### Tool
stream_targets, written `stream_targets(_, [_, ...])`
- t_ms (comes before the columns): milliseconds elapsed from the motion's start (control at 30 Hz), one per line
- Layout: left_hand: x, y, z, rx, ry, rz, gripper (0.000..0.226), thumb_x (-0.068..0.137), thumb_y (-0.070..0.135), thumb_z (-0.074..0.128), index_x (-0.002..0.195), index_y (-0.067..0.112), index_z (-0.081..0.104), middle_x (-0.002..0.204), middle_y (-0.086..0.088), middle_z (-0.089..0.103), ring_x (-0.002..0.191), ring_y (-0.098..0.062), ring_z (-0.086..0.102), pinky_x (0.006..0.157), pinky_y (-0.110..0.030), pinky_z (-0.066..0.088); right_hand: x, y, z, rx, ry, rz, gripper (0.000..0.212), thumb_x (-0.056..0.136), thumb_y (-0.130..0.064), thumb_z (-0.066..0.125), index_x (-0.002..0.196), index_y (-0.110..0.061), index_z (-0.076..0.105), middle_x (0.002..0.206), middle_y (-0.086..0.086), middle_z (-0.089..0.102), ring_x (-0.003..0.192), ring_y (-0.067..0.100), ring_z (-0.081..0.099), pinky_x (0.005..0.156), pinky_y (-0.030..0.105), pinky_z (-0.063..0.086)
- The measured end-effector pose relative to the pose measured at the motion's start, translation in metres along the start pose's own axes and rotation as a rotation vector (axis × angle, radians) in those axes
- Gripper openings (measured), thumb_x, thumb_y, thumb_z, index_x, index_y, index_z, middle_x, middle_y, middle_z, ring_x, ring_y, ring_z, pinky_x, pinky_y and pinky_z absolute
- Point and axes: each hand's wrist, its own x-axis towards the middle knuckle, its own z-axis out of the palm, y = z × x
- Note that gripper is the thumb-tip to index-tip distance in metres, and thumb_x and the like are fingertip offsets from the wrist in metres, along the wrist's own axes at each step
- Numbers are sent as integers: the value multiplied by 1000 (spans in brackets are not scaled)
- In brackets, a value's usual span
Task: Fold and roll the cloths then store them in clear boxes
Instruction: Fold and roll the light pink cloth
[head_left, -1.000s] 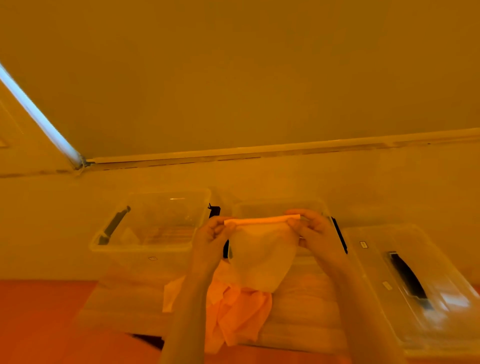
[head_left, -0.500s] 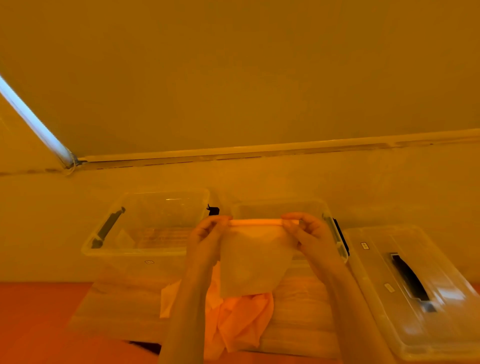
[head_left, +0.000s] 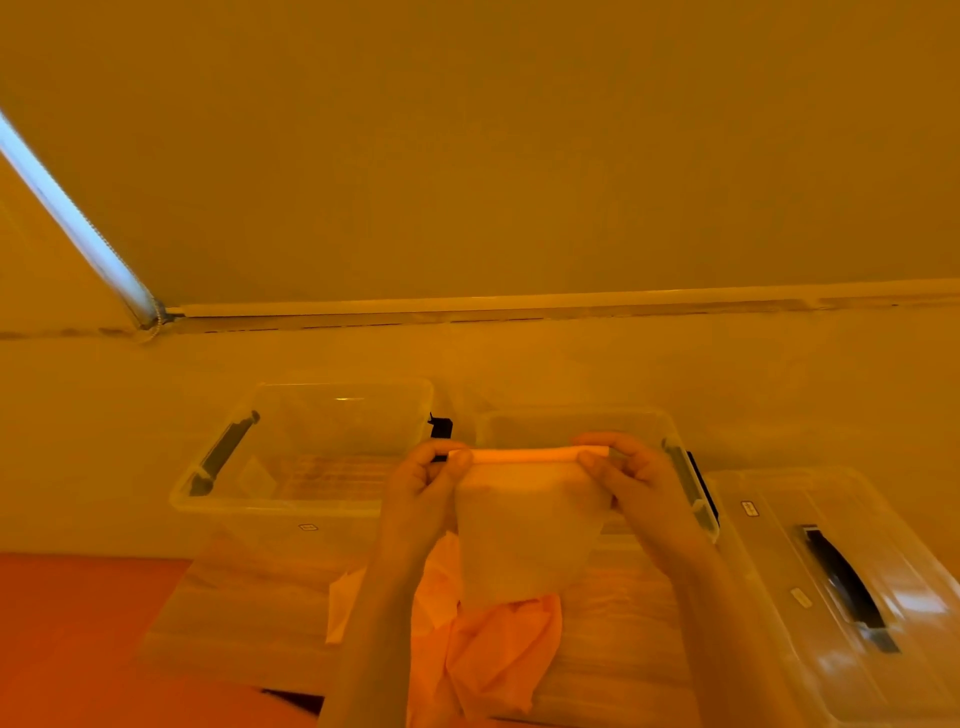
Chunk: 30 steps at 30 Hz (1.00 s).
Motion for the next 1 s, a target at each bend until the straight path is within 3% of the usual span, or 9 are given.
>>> stream_targets(133, [2,3,-4,-97,13,10,12,90,14,59,97,19,67,71,21,68,62,3,63,55,-25,54,3,-4,10,171,8,34,19,88,-2,55,97,-13,67,79,3,71,72,16,68,69,33,56])
stream_targets(233, [4,3,-7,-150,31,11,11,88,12,61,96,14,68,76,14,67,61,8,61,50,-14,51,6,-4,17,131,35,-7,13,87,-5,58,90,-12,68,65,-7,70,61,7,65,56,20,54])
stream_targets(333, [7,3,-9,-132,19,25,8,86,11,63,92,15,67,72,13,70,61,3,63,53,-22,53,5,-6,19,59,56,-47,14,85,-8,62,93,-19,68,56,-6,64,57,6,62,51,17,50])
stream_targets(467, [10,-1,-14,-130,-10,17,23,85,12,65,103,25,67,84,7,73,75,-3,68,60,-22,56,6,-6,22,175,23,58,34,75,-15,65,109,-13,66,86,10,72,79,20,68,71,33,55])
stream_targets(600, [10,-1,-18,-76,-42,36,11,87,12,62,92,20,69,82,3,70,74,-9,68,58,-25,57,4,-7,22,141,18,72,16,84,-7,59,99,-9,67,85,9,71,79,22,66,71,35,52])
stream_targets(700, [9,0,-19,-32,-82,75,9,91,11,55,93,13,64,78,2,64,62,3,63,51,-12,50,3,-3,20,14,-6,53,11,88,-14,60,93,-18,69,78,2,71,75,20,67,69,39,54])
stream_targets(767, [9,-2,-19,-34,-94,50,9,92,16,54,93,17,63,75,1,62,59,-2,63,51,-24,55,3,-3,22,1,-11,58,11,85,-19,62,93,-20,70,81,5,69,75,21,65,69,43,52])
stream_targets(833, [10,-3,-20,-77,-105,5,9,91,21,56,91,24,65,73,2,66,63,-15,65,54,-39,55,3,-2,23,82,-9,71,15,80,-21,63,93,-22,70,80,7,68,73,21,63,67,41,51])
stream_targets(1000, [10,-2,-20,-171,-105,-35,18,90,13,57,98,26,67,90,3,68,68,-5,67,56,-26,55,3,-4,26,229,-28,84,16,81,-7,59,92,-16,67,77,3,69,68,13,64,60,29,52])
